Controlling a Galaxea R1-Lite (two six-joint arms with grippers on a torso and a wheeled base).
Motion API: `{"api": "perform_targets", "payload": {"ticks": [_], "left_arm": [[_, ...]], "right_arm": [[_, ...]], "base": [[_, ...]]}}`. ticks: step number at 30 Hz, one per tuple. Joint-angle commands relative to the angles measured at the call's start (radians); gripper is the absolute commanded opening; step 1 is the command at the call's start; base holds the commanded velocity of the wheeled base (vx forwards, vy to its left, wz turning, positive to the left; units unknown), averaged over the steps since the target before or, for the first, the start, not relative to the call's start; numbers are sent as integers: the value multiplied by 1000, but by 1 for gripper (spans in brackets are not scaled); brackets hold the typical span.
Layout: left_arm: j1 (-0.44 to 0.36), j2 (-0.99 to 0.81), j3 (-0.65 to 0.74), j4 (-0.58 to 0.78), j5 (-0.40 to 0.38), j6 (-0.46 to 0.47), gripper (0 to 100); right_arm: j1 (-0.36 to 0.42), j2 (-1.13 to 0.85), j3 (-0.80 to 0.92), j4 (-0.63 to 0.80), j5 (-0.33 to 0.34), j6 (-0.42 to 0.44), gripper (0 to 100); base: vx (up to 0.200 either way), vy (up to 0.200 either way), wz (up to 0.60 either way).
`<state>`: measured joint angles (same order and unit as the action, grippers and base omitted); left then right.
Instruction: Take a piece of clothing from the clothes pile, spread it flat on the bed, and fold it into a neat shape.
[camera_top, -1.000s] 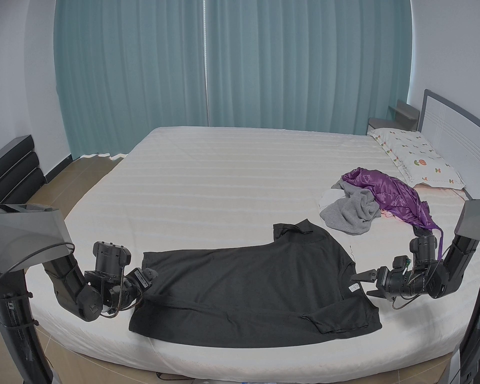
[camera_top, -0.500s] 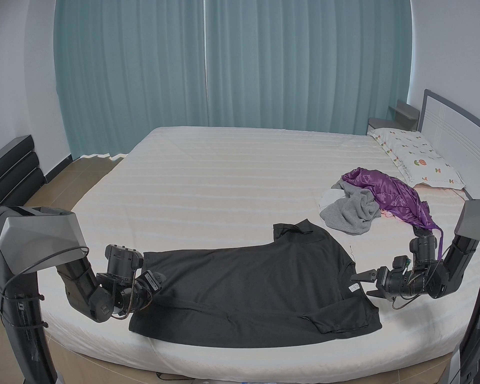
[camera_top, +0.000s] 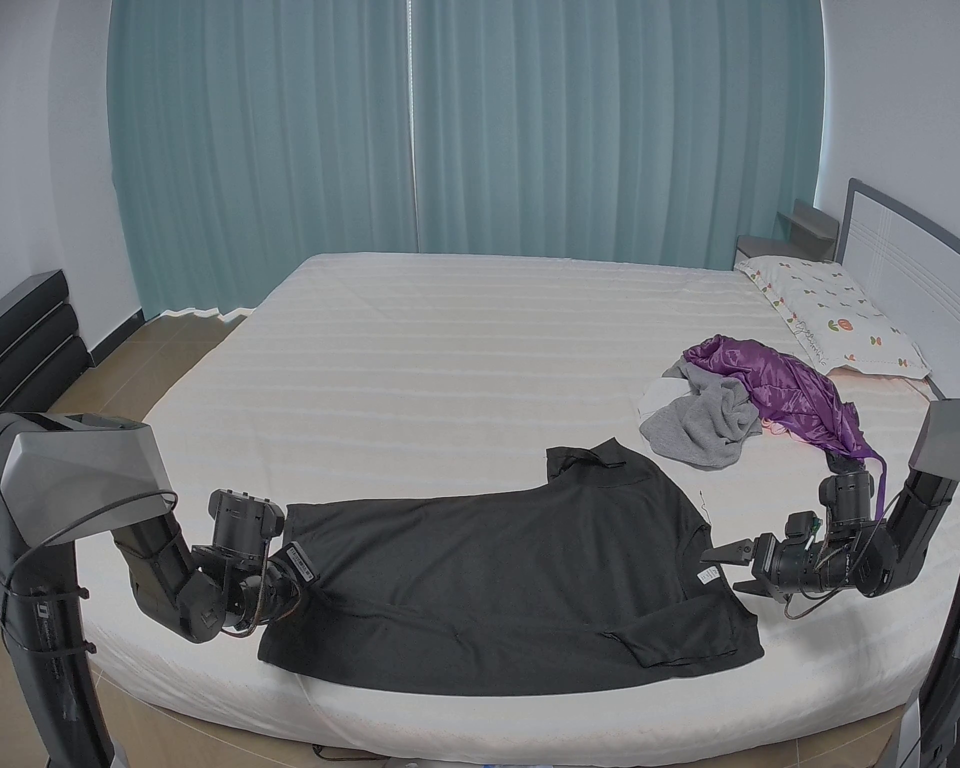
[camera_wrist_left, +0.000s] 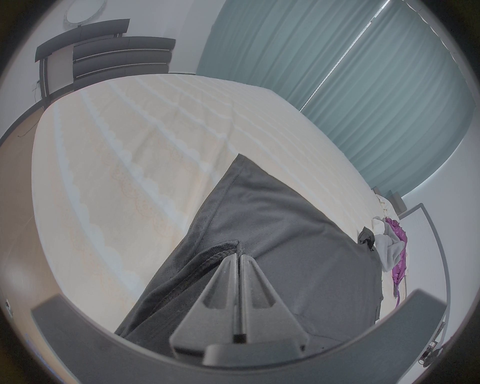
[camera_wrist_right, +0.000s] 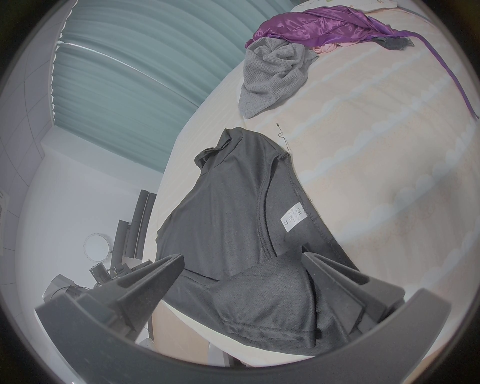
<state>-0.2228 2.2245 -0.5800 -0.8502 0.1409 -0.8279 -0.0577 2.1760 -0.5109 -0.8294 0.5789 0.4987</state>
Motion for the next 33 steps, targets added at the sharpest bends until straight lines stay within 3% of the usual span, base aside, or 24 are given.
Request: {"api": "perform_targets", "payload": {"ticks": [1,10,29,30,33], "left_arm": [[0,-75,19,5,0,0,0],[8,-129,60,34,3,1,0],[6,-128,68,34,3,1,0],[6,-129,68,34,2,1,0],[5,-129,69,34,2,1,0]], "right_arm": [[-1,-5,0,-7,-1,-2,100],[15,51,57,-136,-30,-45,100],[27,131,57,-145,-73,-167,100],[27,133,57,-143,-80,-175,0],[29,137,57,-145,-99,-195,0]], "base": [[0,0,0],[0,0,0],[0,0,0],[0,0,0],[0,0,0]]}}
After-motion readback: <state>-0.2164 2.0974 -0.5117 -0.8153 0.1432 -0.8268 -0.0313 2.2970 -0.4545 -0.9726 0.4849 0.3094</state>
